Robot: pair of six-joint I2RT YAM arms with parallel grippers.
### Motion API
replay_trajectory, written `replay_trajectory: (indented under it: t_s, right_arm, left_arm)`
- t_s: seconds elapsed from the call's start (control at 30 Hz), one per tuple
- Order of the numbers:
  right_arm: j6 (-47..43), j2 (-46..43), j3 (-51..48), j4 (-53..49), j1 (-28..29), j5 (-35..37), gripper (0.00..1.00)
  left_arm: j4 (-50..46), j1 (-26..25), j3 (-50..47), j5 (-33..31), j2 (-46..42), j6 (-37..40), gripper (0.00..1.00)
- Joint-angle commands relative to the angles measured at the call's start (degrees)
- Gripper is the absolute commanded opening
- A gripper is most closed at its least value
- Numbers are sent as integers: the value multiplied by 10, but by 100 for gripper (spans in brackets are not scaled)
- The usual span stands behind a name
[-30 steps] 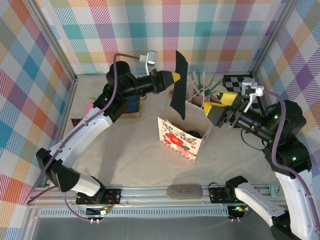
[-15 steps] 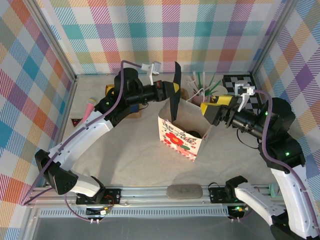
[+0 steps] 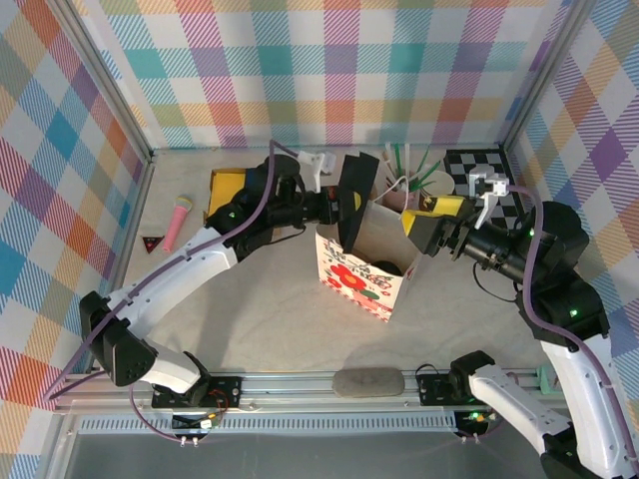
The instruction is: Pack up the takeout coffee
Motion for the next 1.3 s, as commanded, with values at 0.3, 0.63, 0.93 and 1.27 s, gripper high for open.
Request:
replay_trajectory:
  t_s: [0.3, 0.63, 0.93, 1.27]
  right_arm:
    - [-11, -7, -15, 23, 1, -3, 85]
    - [-7, -8, -25, 36, 1, -5, 85]
    - [-9, -8, -21, 33, 1, -8, 84]
    - [-11, -9, -22, 32, 1, -8, 84]
  left_arm:
    - [-118, -22, 8, -156, 11, 69, 14]
    - [-127, -23, 13, -197, 17, 123, 43]
    - [-147, -23, 63, -230, 16, 167, 49]
    - [-173, -23, 126, -263, -7, 199, 66]
